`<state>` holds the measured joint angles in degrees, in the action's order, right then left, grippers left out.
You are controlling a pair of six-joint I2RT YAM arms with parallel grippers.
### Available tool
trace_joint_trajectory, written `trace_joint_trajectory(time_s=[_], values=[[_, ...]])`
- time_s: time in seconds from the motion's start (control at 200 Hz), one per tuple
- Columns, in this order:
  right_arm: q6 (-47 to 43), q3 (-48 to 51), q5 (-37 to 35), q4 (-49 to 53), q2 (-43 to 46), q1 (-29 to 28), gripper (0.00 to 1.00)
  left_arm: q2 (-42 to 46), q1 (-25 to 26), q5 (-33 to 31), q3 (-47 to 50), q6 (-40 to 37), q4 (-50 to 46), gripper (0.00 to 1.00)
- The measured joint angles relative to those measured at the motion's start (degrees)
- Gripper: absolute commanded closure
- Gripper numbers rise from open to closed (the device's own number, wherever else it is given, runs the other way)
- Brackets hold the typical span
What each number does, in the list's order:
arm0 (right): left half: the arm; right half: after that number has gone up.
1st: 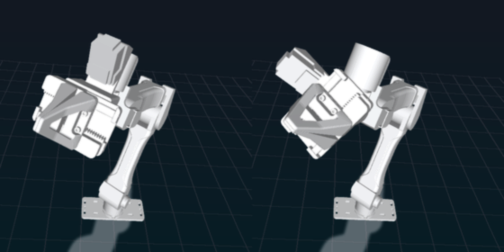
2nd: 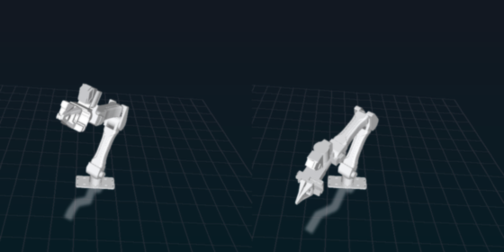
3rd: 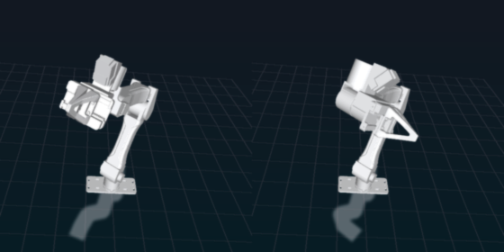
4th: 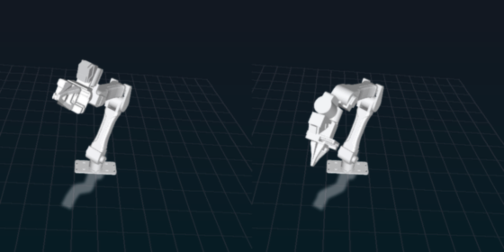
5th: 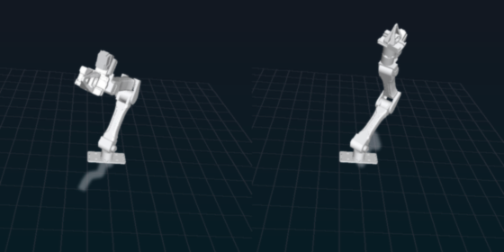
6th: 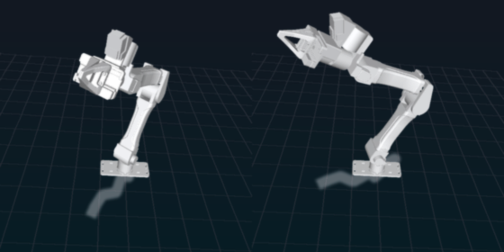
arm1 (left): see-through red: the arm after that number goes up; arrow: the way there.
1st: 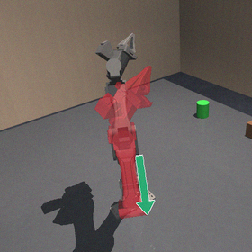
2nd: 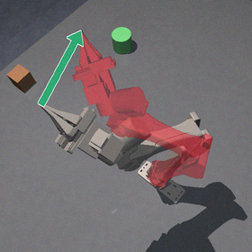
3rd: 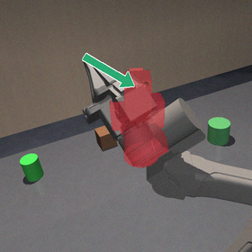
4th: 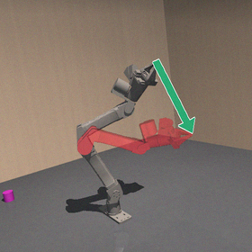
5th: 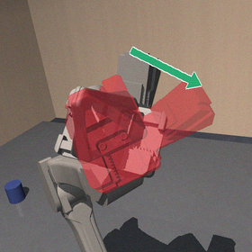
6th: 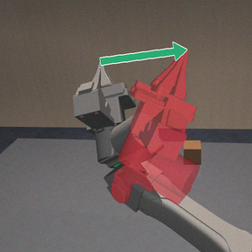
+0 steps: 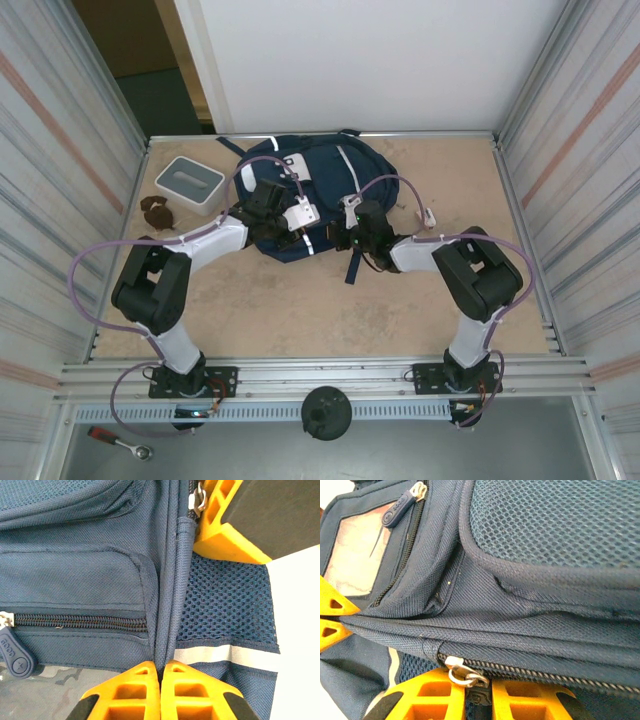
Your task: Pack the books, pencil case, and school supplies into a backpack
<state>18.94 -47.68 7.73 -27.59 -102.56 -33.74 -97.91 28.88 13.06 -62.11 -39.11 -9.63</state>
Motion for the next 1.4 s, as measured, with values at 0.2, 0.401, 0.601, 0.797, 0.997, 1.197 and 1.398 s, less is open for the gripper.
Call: trace_joint_trajectory(time_s=[0.2, 0.401, 0.601, 0.797, 0.997, 1.197, 1.398], values=[[0.0, 1.5, -3.3, 3.3, 2.8, 1.3, 1.0, 0.0, 0.0, 0.0, 0.0, 0.0, 0.0, 1.0], [0.1, 2.1, -4.2, 6.6, 4.0, 5.7, 0.98, 0.4, 0.0, 0.0, 0.2, 0.0, 0.0, 1.0], [-0.1, 2.2, 2.1, 6.9, 4.1, 8.4, 0.9, 0.5, -0.1, 0.5, 0.3, 0.0, -0.1, 1.0], [-0.1, 2.2, 9.7, 7.1, 4.1, 11.1, 0.71, 0.8, -0.1, 0.7, 0.6, 0.0, -0.4, 1.0], [0.1, 2.7, 16.1, 6.0, 4.1, 14.3, 0.63, 0.9, -0.1, 0.7, 0.6, 0.1, -0.4, 1.0], [0.1, 2.9, 19.9, 4.3, 4.0, 15.3, 0.62, 0.9, -0.1, 0.7, 0.6, 0.2, -0.4, 1.0], [0.0, 2.8, 20.5, 3.1, 2.4, 14.8, 0.61, 0.9, -0.1, 0.7, 0.6, 0.2, -0.4, 1.0]])
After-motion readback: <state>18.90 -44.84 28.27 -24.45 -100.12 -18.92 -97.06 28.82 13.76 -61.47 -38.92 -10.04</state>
